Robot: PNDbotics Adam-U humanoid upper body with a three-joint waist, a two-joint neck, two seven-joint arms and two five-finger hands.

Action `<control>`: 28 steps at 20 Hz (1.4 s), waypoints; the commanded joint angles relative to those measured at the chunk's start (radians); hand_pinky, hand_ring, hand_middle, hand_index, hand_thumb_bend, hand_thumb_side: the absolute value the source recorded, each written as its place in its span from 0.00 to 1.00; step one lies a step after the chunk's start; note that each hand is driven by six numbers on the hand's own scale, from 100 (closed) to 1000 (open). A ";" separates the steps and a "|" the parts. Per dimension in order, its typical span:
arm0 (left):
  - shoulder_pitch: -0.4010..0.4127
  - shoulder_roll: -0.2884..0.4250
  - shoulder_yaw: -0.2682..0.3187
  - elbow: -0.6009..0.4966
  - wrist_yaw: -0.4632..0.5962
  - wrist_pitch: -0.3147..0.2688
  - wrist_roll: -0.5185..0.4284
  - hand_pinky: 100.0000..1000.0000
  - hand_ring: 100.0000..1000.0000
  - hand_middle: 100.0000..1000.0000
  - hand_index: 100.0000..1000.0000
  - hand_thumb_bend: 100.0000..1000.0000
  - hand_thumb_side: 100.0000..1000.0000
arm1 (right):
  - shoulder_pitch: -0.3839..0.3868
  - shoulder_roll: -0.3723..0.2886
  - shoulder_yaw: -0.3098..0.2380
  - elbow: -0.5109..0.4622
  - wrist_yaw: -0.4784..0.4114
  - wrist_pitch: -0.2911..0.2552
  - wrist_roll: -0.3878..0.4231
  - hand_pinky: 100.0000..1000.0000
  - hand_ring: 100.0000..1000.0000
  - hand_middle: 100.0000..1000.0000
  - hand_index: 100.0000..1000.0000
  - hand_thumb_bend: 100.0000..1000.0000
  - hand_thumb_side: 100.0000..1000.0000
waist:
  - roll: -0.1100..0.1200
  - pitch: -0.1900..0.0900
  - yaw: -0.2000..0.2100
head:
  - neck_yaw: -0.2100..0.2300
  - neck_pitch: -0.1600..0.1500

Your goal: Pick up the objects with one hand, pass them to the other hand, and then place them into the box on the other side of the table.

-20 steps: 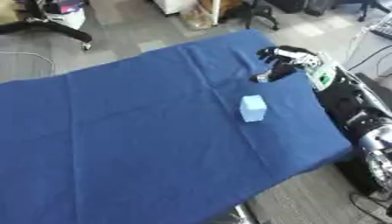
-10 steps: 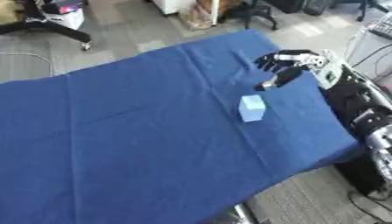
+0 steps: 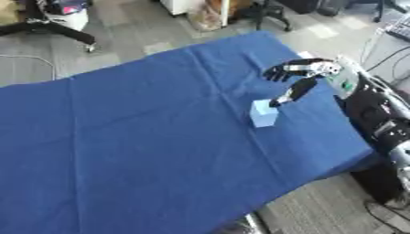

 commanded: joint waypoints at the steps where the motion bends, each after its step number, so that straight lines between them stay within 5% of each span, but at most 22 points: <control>1: -0.008 0.003 0.004 -0.010 -0.007 0.001 0.001 0.73 0.58 0.59 0.74 0.74 0.55 | -0.001 -0.047 0.011 -0.045 0.005 -0.019 0.010 0.86 0.89 0.86 0.95 0.47 0.38 | -0.013 -0.023 0.000 | 0.000 -0.003; 28: -0.009 -0.001 0.002 -0.010 -0.013 0.002 0.004 0.72 0.58 0.59 0.73 0.74 0.55 | 0.058 -0.020 0.077 -0.095 0.075 -0.090 0.042 0.87 0.88 0.82 0.89 0.46 0.33 | -0.014 -0.021 0.004 | -0.012 -0.003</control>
